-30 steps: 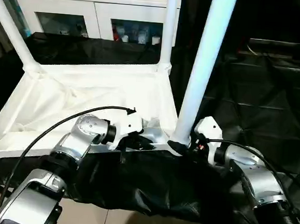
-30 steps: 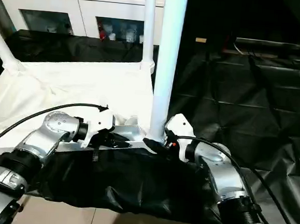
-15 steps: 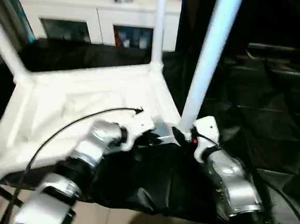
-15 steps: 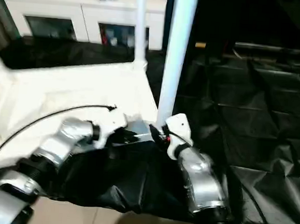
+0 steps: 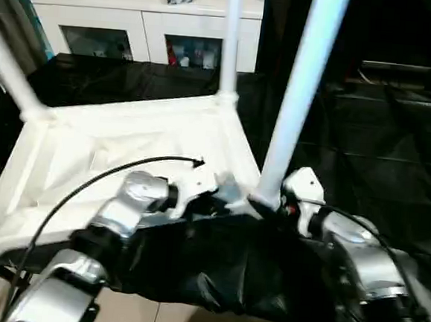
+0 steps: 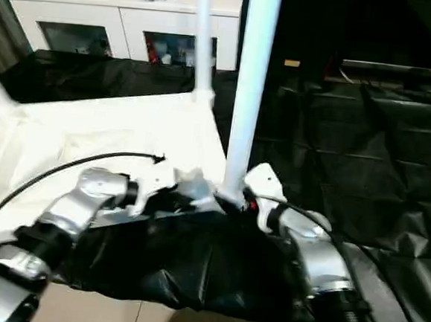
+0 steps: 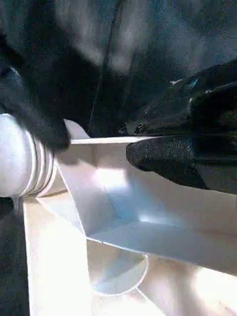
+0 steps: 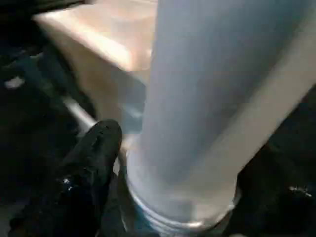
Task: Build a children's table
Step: Rotate leg to tighten
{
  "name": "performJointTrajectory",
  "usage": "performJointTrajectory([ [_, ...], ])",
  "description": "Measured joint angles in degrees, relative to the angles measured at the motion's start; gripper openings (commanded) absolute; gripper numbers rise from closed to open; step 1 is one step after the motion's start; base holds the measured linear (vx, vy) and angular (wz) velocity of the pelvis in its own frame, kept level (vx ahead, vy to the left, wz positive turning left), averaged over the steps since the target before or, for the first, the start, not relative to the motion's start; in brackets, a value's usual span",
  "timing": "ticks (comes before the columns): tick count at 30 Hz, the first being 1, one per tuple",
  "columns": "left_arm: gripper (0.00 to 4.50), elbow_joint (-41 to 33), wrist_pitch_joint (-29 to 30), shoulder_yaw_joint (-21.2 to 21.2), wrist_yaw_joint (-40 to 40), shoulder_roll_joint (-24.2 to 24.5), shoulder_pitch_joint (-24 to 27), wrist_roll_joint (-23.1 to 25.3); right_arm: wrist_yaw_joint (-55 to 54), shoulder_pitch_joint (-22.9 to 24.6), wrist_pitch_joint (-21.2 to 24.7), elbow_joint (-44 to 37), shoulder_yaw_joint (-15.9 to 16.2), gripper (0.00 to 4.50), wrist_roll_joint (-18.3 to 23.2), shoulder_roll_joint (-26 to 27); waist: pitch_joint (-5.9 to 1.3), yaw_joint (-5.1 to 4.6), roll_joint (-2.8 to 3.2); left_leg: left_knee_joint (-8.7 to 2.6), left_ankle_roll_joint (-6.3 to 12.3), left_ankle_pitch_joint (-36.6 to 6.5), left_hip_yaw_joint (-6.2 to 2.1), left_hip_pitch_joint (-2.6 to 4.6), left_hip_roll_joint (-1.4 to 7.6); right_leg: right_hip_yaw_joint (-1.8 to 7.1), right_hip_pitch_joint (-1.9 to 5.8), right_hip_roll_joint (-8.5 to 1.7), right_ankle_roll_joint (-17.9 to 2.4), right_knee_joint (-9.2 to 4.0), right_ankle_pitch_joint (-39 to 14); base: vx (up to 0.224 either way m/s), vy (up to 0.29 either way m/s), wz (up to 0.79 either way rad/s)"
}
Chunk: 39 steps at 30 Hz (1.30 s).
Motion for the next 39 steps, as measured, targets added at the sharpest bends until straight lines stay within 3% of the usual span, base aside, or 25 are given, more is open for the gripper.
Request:
performJointTrajectory([
  [3, 0.0, -1.3, -0.2, -0.2, -3.7, 1.6, 0.6, -1.1, 6.5, 0.0, -0.6, 0.0, 0.4, 3.58, 1.6, -1.5, -0.01, 0.38, 0.0, 0.13, 0.25, 0.1, 0.0, -0.47, 0.02, -0.02, -0.44, 0.0, 0.0, 0.09, 0.0, 0.0, 0.0, 0.0],
  [8, 0.0, -1.4, -0.9, -0.7, -6.1, 2.3, 0.7, -1.6, 12.9, -1.7, -0.7, 0.9, 1.9, 3.42, 2.6, -3.6, 0.01, 1.13, -0.03, 0.34, 0.3, 0.1, 0.0, -0.52, 0.05, -0.05, -0.53, -0.01, -0.1, 0.15, 0.1, 0.0, 0.0, 0.0],
  [18, 0.0, -1.5, -0.9, -0.8, -7.6, 2.9, 0.7, -1.8, 17.6, -4.2, -1.8, 4.4, 2.6, 2.75, 2.6, -4.1, 0.08, 1.25, -0.28, 0.37, 0.29, 0.1, 0.0, -0.51, 0.07, -0.07, -0.52, -0.01, -0.1, 0.19, 0.1, 0.0, 0.0, 0.0],
  [25, 0.0, -1.4, -1.0, -0.8, -7.0, 2.8, 0.7, -1.7, 17.2, -3.5, -1.5, 4.5, 1.6, 2.72, 3.1, -2.9, 0.1, 1.28, -0.34, 0.4, 0.29, 0.1, 0.0, -0.51, 0.07, -0.08, -0.51, -0.01, -0.1, 0.23, 0.1, 0.0, 0.0, 0.0],
  [29, 0.0, -1.0, -0.5, -0.7, -2.4, 1.3, 0.7, -1.0, 11.6, -1.7, 0.0, 4.0, -0.4, 2.72, 3.5, -1.1, 0.1, 1.3, -0.34, 0.53, 0.25, 0.1, 0.0, -0.45, 0.08, -0.06, -0.44, -0.04, -0.2, 0.32, 0.1, 0.0, 0.0, 0.0],
  [34, 0.0, 1.1, 2.8, 0.4, 9.8, -4.3, -1.0, 2.1, -11.9, 0.2, 5.3, 2.0, -5.8, 2.72, -1.0, 8.7, 0.07, 0.29, -0.56, 0.52, -0.02, 0.1, 0.02, -0.32, 0.04, 0.03, -0.16, -0.04, 0.1, 0.27, -0.1, 0.0, 0.0, 0.0],
  [39, 0.0, 3.0, 4.1, 0.3, 17.8, -8.1, -2.1, 4.5, -27.0, -1.7, 6.0, 5.0, -7.8, 2.72, -3.5, 15.0, -0.03, -0.48, -0.38, 0.48, -0.03, 0.1, 0.02, 0.34, 0.0, 0.07, 0.28, -0.04, 0.2, 0.04, -0.1, 0.0, 0.0, 0.0],
])
